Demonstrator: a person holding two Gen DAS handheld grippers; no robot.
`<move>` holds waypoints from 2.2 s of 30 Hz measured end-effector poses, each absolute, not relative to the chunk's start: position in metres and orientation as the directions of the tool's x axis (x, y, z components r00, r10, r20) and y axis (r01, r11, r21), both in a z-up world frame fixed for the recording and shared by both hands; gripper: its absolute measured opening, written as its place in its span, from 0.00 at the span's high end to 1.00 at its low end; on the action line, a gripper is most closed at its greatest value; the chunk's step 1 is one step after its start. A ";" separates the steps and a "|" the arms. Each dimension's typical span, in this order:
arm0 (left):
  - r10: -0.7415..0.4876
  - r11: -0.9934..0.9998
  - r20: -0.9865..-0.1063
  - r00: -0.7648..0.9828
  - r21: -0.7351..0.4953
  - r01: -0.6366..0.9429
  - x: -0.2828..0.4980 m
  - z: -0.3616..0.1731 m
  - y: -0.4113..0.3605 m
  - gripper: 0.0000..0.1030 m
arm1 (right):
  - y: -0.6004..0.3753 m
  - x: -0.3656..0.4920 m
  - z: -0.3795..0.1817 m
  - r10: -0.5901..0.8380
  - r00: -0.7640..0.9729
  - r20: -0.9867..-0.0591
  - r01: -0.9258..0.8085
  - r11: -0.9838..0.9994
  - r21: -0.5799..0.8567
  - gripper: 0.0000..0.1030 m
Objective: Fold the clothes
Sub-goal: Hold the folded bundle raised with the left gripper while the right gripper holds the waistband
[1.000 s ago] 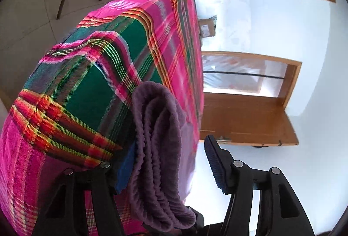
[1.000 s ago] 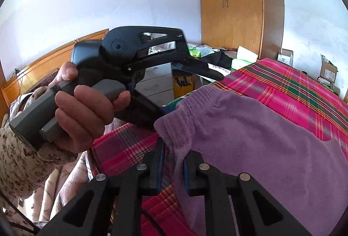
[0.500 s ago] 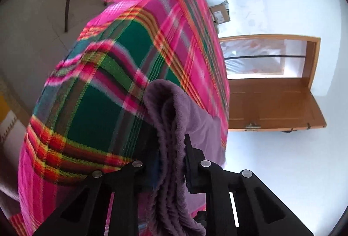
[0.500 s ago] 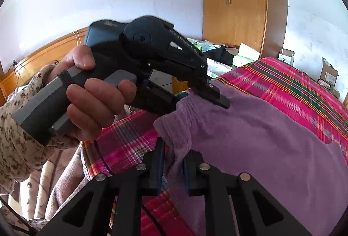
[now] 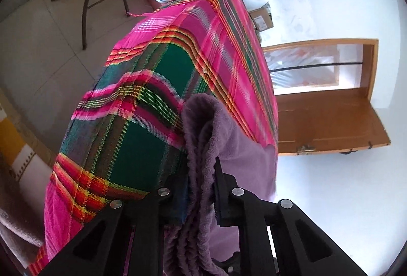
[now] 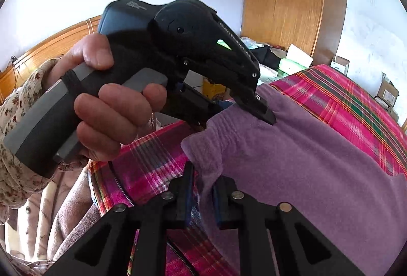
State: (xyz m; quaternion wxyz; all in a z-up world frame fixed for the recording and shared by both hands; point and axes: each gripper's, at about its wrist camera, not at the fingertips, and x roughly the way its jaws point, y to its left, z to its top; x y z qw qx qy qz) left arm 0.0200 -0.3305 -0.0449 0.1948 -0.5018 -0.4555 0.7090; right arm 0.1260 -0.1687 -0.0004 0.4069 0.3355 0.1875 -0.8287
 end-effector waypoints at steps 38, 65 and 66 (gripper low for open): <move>0.662 -0.604 -0.620 -0.421 -0.774 0.189 0.020 -0.014 -0.319 0.84 | -0.145 0.113 0.010 -0.610 -0.409 -0.678 0.783 -0.617 0.083 0.87; 0.648 -0.661 -0.613 -0.453 -0.748 0.066 0.010 0.055 -0.262 0.84 | -0.064 0.143 0.061 -0.692 -0.504 -0.517 0.753 -0.645 0.130 0.87; 0.649 -0.661 -0.612 -0.452 -0.747 0.063 0.009 0.056 -0.259 0.84 | -0.061 0.145 0.063 -0.691 -0.509 -0.513 0.749 -0.649 0.130 0.87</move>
